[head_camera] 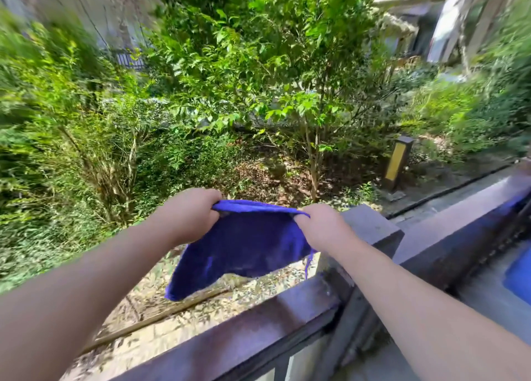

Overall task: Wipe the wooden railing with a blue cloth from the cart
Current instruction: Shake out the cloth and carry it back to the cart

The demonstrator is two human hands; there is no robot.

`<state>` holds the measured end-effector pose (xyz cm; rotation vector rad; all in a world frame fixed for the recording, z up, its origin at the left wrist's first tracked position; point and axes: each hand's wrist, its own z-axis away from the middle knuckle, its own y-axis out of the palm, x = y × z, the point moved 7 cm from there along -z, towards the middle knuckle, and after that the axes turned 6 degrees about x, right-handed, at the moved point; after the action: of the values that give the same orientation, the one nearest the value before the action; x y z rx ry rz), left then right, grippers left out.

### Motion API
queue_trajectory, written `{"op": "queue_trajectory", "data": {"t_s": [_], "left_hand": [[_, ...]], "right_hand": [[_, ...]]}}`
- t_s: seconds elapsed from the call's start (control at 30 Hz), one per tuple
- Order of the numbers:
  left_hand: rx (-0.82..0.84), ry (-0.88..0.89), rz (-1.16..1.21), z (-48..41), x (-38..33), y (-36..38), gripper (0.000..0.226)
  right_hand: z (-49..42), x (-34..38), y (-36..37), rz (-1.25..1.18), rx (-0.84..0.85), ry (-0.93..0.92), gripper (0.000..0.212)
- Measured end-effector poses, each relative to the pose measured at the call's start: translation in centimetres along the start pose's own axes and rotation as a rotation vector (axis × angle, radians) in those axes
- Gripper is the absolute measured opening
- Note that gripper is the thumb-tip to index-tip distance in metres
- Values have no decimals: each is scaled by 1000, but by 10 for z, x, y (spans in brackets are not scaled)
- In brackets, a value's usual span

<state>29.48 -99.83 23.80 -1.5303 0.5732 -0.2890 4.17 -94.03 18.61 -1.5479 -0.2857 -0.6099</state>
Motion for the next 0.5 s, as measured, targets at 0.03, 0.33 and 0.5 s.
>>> {"op": "queue_trajectory", "data": {"t_s": [0.03, 0.33, 0.5], "left_hand": [[0, -30, 42, 1, 7, -2, 11], [38, -177, 511, 21, 32, 6, 33], [-16, -190, 451, 20, 35, 4, 29]], "right_hand": [[0, 1, -2, -10, -5, 10, 40], [1, 18, -4, -275, 8, 85, 48], [1, 18, -3, -501, -41, 114, 43]]}}
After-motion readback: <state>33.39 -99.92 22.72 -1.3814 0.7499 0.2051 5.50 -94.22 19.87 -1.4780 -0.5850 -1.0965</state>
